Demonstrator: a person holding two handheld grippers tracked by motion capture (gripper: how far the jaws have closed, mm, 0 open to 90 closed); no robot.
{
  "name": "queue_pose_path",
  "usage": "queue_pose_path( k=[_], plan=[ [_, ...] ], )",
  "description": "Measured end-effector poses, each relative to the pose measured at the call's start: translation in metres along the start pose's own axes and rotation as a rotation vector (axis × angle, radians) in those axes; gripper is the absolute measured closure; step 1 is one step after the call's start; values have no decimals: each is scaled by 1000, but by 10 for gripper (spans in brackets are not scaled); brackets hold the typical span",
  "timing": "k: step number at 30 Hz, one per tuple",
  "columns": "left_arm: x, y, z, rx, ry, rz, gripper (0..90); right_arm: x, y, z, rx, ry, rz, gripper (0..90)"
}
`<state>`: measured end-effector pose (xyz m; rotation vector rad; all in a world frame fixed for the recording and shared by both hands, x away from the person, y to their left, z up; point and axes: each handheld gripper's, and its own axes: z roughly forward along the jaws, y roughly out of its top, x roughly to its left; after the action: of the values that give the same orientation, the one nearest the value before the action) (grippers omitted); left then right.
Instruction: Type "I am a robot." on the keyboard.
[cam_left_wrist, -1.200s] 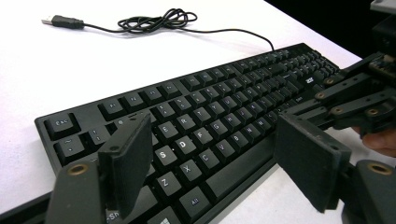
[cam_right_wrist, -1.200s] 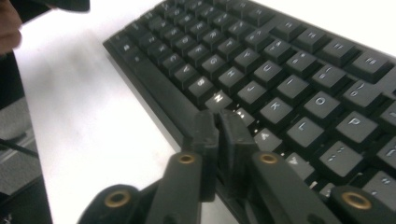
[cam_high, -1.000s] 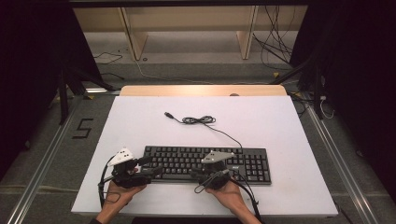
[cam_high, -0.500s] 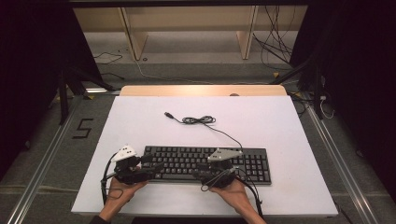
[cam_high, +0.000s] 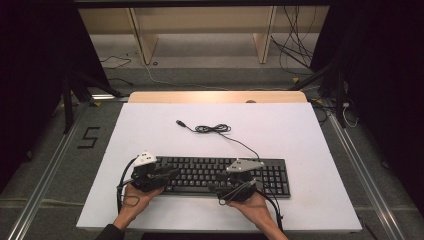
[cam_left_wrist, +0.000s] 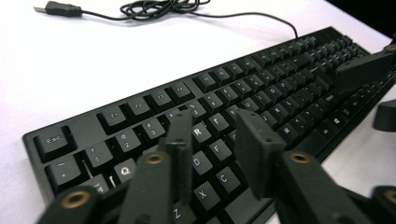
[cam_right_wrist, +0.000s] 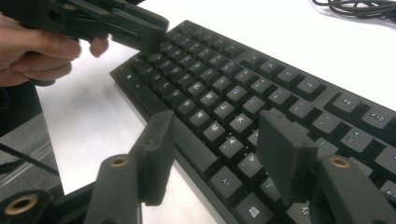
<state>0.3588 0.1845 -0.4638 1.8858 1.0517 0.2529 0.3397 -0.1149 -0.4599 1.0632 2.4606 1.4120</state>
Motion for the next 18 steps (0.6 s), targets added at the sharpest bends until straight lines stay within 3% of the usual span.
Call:
queue_pose_path(
  k=[10,18],
  plan=[
    [-2,7,17,48,-8,30,847,1,-1,-8,-33,-9,-3,388],
    [0,9,26,77,9,25,888,0,-4,-13,-44,-15,0,381]
  ],
)
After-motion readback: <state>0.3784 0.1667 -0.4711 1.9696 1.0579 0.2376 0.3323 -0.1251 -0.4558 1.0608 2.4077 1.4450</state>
